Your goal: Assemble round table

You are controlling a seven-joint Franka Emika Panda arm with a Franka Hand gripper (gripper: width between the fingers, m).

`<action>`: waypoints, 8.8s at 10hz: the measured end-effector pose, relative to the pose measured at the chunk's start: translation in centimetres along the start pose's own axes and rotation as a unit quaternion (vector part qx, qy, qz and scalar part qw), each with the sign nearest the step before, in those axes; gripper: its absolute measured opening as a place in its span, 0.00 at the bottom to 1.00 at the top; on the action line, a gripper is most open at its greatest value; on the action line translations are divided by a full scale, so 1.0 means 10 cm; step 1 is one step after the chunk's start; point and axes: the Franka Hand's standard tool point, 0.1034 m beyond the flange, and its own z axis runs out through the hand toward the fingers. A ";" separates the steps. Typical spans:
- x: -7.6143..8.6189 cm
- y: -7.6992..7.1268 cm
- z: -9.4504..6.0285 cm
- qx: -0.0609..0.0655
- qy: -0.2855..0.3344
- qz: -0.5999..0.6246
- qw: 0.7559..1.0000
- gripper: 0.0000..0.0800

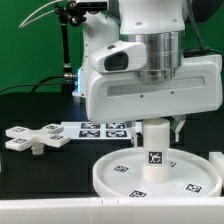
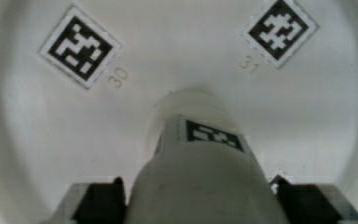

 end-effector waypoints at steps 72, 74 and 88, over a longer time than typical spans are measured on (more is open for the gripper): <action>0.01 0.03 -0.02 -0.023 -0.025 -0.381 0.924 0.51; 0.01 0.01 -0.02 -0.015 -0.020 -0.287 0.957 0.51; 0.02 0.00 -0.01 0.005 -0.014 0.162 0.987 0.51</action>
Offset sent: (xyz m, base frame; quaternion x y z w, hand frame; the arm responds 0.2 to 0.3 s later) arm 0.0000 0.0000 0.0000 0.0000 0.0000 0.1296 0.9916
